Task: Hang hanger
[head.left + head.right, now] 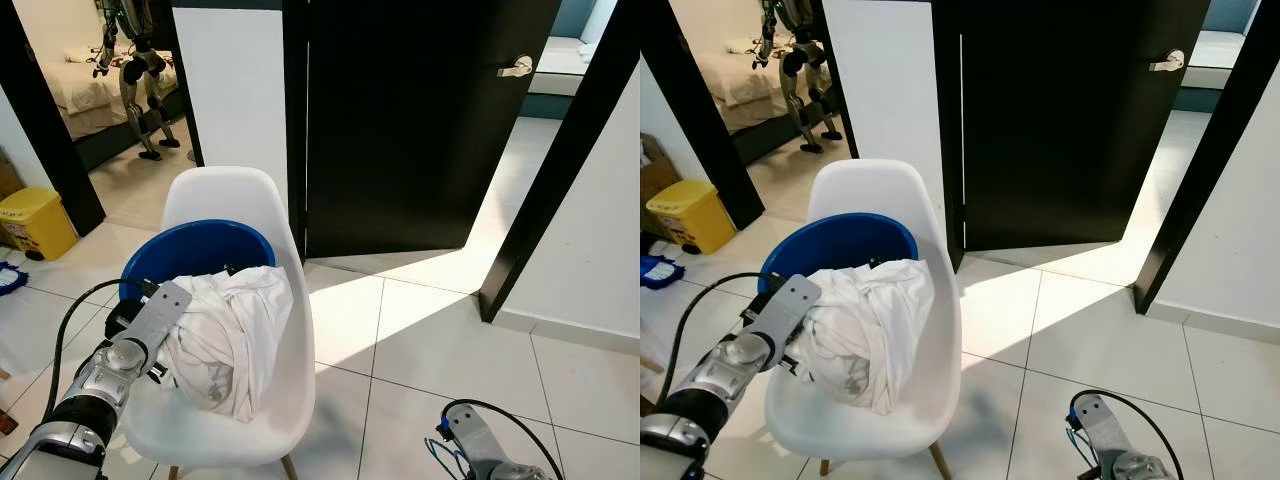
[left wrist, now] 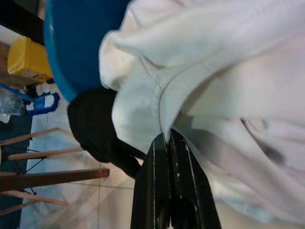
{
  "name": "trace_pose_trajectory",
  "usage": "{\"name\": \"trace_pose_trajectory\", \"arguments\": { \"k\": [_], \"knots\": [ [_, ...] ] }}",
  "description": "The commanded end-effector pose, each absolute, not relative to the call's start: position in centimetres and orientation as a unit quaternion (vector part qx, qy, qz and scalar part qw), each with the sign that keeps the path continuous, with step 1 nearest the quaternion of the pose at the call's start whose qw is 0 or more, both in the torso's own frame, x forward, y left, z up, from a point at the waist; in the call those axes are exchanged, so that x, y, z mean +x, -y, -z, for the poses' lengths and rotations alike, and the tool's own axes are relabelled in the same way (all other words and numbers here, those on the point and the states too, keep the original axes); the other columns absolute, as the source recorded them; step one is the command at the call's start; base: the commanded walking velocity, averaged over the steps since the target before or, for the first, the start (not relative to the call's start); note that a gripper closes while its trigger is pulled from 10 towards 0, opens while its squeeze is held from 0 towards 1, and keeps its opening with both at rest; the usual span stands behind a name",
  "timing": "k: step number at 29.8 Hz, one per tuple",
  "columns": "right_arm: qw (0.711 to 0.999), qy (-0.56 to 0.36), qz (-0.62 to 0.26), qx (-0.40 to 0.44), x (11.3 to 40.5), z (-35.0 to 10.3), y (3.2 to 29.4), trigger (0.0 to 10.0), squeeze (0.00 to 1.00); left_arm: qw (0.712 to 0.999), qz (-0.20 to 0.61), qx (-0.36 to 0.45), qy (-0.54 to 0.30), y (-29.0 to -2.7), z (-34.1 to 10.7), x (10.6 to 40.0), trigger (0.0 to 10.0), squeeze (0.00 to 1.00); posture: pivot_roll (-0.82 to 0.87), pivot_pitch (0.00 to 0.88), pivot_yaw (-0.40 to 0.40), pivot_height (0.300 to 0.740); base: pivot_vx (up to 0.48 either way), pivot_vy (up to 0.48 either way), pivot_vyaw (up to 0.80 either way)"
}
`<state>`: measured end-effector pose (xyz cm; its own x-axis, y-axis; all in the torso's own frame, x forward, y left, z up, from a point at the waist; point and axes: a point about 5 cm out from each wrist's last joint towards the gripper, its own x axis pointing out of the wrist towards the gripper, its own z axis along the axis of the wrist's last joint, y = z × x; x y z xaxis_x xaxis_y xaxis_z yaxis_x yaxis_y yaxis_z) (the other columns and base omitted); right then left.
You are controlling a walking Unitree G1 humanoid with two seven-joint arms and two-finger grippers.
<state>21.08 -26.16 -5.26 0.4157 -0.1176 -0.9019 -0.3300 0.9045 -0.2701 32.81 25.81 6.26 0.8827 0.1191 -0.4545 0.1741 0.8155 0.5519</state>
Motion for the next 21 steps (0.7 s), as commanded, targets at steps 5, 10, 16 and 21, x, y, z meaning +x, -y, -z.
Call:
{"name": "trace_pose_trajectory", "arguments": {
  "k": [5,10,16,21],
  "knots": [
    [0.812,-0.539,-0.069,-0.213,21.0,5.3,26.3,10.0,0.0,0.938,-0.023,0.298,-0.176,-26.9,-9.2,34.0,0.0,0.0,-0.08,0.013,-0.029,0.74,0.0,0.0,0.0],
    [0.813,-0.538,-0.07,-0.213,21.1,5.2,26.2,10.0,0.0,0.949,-0.035,0.298,-0.095,-26.9,-12.9,35.2,0.0,0.0,-0.07,0.007,-0.031,0.74,0.0,0.0,0.0],
    [0.814,-0.536,-0.071,-0.211,21.1,5.2,26.1,10.0,0.0,0.959,-0.006,0.283,0.026,-25.6,-19.6,35.8,0.0,0.0,-0.05,0.0,-0.024,0.74,0.0,0.0,0.0],
    [0.816,-0.535,-0.069,-0.209,21.2,5.3,26.0,10.0,0.0,0.965,0.031,0.249,0.073,-24.6,-22.8,35.5,0.0,0.0,-0.05,0.0,-0.021,0.74,0.0,0.0,0.0]
  ]
}}
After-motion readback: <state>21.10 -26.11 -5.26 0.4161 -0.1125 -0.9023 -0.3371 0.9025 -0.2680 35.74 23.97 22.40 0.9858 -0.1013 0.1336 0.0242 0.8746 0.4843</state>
